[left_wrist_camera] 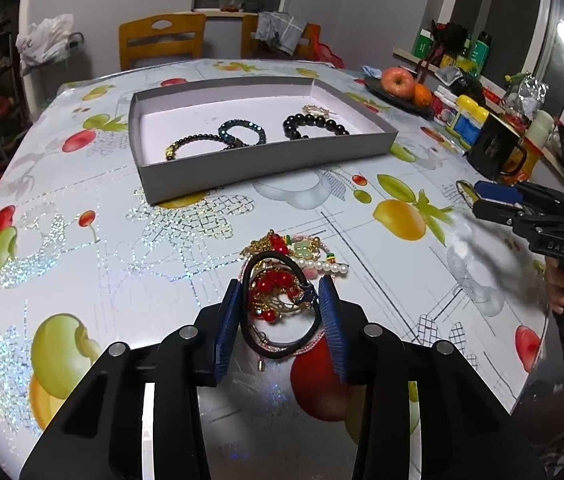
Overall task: Organize jewelry
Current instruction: 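Grasp the silver wire bangle with the right tool while the left tool grasps the black cord bracelet, then carry the silver bangle with the right tool while the left tool carries the black cord bracelet over the tray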
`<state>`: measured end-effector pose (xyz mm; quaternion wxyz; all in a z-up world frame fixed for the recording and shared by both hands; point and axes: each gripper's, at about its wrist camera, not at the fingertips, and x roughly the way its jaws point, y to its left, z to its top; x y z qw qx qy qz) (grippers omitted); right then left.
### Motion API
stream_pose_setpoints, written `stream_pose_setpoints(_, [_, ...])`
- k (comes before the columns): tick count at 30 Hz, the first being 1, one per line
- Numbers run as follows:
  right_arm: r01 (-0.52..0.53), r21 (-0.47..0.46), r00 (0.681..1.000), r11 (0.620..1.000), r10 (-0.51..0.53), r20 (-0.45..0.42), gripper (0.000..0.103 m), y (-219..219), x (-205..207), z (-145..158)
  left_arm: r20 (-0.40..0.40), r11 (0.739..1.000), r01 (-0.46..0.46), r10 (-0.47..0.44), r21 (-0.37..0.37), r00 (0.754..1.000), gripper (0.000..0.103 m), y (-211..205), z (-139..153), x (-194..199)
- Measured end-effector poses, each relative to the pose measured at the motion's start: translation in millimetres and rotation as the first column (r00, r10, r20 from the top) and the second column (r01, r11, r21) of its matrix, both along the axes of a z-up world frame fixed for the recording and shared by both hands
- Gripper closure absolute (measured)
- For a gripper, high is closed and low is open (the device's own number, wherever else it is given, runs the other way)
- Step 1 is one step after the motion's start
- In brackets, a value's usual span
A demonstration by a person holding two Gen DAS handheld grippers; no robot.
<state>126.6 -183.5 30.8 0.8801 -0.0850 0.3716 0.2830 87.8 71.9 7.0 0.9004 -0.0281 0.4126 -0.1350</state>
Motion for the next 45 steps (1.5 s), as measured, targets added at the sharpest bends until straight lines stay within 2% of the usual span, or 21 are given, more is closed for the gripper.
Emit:
stream_pose_setpoints(6, [-0.011, 0.0, 1.0, 1.0, 0.011, 0.014, 0.056, 5, -1, 7, 0.028, 1.0, -0.005, 0.005, 0.006, 1.0, 0.062, 1, 11, -7])
stream_pose_setpoints(9, [-0.017, 0.004, 1.0, 1.0, 0.017, 0.025, 0.056, 8, -1, 12, 0.038, 1.0, -0.006, 0.005, 0.009, 0.999, 0.073, 2, 17, -8])
stream_pose_setpoints(11, [-0.021, 0.007, 0.999, 1.0, 0.021, 0.03, 0.056, 11, -1, 15, 0.031, 1.0, 0.001, -0.001, 0.017, 1.0, 0.087, 2, 17, -6])
stream_pose_setpoints(18, [-0.03, 0.013, 0.999, 0.999, 0.029, 0.032, 0.056, 17, 0, 17, 0.054, 1.0, -0.026, 0.027, -0.011, 0.998, 0.088, 10, 19, -9])
stream_pose_setpoints(30, [-0.053, 0.02, 0.997, 0.998, 0.051, 0.056, 0.056, 28, 8, 32, 0.121, 0.999, -0.044, 0.041, 0.023, 0.992, 0.088, 15, 52, -7])
stream_pose_setpoints(39, [-0.064, 0.045, 0.996, 0.997, 0.061, 0.065, 0.056, 41, 37, 48, 0.139, 0.999, -0.036, 0.031, 0.029, 0.99, 0.088, 15, 71, 20])
stream_pose_setpoints(45, [-0.083, 0.044, 0.995, 0.996, 0.08, 0.066, 0.056, 53, 70, 61, 0.158, 0.998, -0.026, 0.016, 0.061, 0.987, 0.088, 12, 82, 43])
